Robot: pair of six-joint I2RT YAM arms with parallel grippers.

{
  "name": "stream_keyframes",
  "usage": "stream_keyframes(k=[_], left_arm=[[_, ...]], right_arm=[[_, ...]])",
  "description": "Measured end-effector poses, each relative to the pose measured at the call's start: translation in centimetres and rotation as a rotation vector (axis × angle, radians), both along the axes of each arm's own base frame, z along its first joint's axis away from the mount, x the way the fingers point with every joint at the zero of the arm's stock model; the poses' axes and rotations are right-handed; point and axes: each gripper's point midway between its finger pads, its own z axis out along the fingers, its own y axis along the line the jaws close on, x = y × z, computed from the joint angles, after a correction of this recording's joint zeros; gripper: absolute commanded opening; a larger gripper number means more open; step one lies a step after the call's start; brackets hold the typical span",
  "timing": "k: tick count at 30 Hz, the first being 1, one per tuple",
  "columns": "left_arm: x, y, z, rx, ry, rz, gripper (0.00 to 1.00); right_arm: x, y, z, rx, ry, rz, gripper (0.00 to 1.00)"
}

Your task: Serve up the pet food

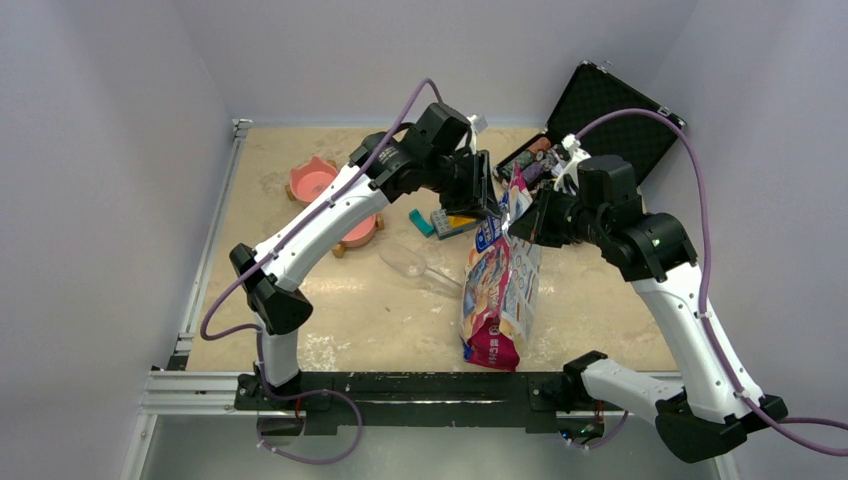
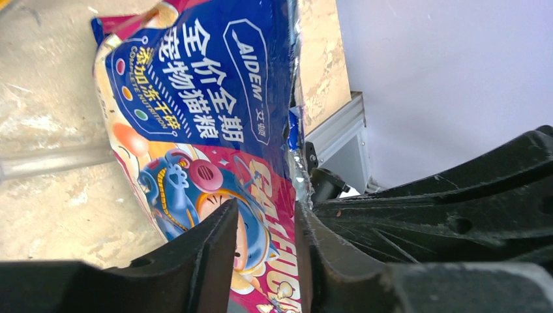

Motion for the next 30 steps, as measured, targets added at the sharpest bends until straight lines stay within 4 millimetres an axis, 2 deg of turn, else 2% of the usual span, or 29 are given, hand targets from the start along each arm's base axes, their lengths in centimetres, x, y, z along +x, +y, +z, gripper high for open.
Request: stream_keyframes(k=[6, 9, 13, 17, 21, 30], left_arm=[[0.7, 0.1, 1.5, -0.013, -0.048, 0.028, 0.50], [0.9, 0.0, 1.5, -0.013, -0.049, 0.030, 0.51], [1.2, -0.3, 0.6, 0.003, -0.034, 0.031, 0.41], [1.4, -0.7, -0.3, 0.014, -0.015, 0.035, 0.41], [1.3, -0.8, -0.3, 0.012, -0.010, 0.038, 0.41], [1.2, -1.0, -0.3, 0.013, -0.009, 0.041, 0.25]], right_arm=[[0.0, 0.0, 0.0, -0.001, -0.001, 0.003, 0.00], [0.0, 0.0, 0.0, -0.001, -0.001, 0.005, 0.00], [0.0, 0.1, 0.0, -0.002, -0.004, 0.011, 0.00], [-0.1, 0.2, 0.0, 0.002, -0.005, 0.020, 0.00], [-0.2, 0.3, 0.0, 0.002, -0.005, 0.030, 0.00], [-0.1, 0.3, -0.1, -0.005, -0.010, 0.038, 0.00]])
